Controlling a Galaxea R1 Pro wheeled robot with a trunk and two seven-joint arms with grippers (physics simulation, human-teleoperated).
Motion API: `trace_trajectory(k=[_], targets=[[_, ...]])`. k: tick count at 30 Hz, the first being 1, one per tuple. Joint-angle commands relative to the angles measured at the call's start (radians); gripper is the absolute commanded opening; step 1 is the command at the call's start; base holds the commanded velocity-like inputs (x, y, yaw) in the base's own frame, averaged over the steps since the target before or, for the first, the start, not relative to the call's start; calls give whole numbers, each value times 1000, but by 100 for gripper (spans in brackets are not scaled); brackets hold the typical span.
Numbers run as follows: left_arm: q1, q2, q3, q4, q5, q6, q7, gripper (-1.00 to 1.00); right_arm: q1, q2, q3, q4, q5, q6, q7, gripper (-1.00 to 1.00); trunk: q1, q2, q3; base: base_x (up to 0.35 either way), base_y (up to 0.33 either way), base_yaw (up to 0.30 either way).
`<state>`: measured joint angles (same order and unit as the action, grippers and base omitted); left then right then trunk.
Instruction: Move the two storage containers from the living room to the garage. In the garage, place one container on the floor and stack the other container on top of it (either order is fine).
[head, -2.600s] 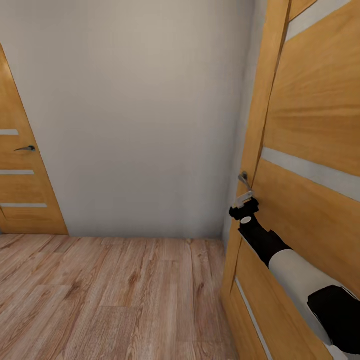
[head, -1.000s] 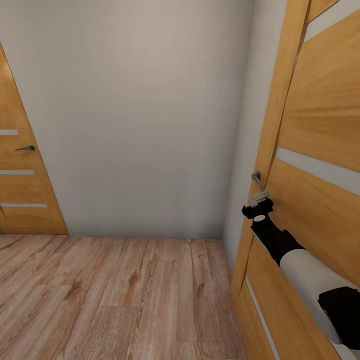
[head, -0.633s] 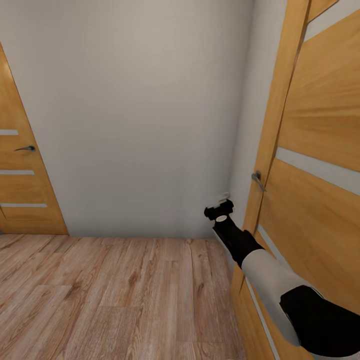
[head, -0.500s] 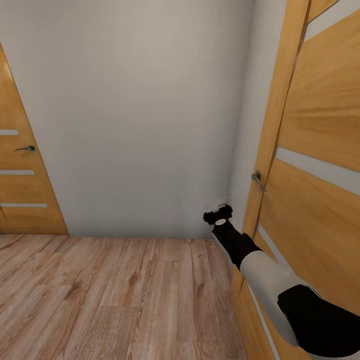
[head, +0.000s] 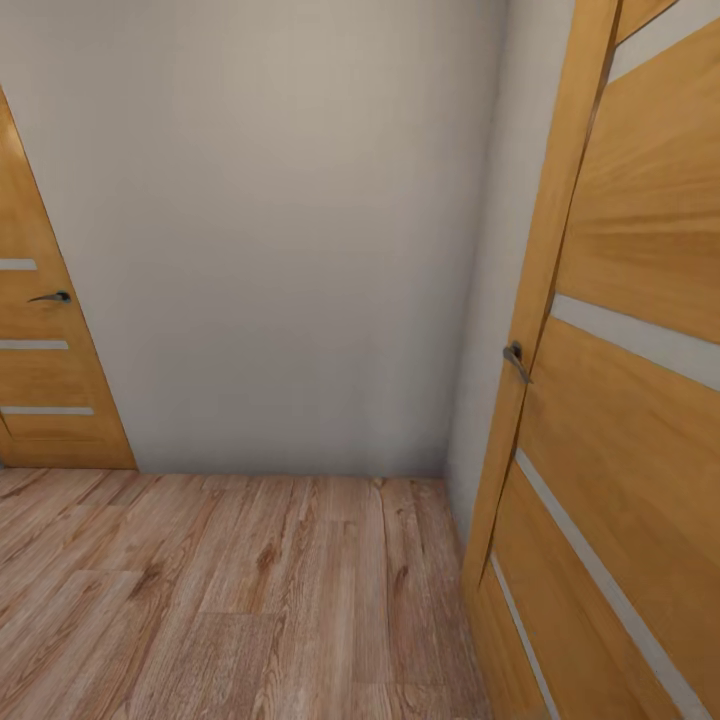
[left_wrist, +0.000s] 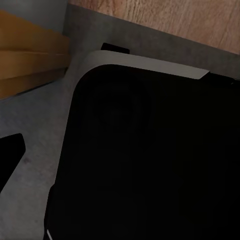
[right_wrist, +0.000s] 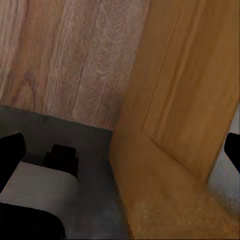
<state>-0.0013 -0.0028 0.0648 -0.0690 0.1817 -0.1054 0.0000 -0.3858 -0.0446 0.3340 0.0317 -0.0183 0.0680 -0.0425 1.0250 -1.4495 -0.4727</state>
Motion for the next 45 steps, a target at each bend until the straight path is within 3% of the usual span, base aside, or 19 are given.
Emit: trace_trajectory(k=[1,2,4,8,13,45], targets=[[0,0,6,0,1,-2,0,100,79,-22,8,1,-3,-29,4,100,0,0,-1,0,0,0],[0,0,6,-1,1,-2,0,100,104,-27,8,2,-5,-44,5,100,0,0,-1,0,0,0],[0,-1,6,-1,2,-2,0,100,204,-50,8,2,-10,-148,7,100,0,0,-1,0,0,0],[0,-1,7,-1,2,-2,0,100,285,-64,8,2,-13,-262,8,100,0,0,-1,0,0,0],[0,0,7,-2,2,-2,1,100,330,-70,8,3,-13,-316,10,100,0,0,-1,0,0,0],[0,-2,7,-2,4,-2,3,100,340,-65,7,2,-14,-321,40,100,0,0,-1,0,0,9]])
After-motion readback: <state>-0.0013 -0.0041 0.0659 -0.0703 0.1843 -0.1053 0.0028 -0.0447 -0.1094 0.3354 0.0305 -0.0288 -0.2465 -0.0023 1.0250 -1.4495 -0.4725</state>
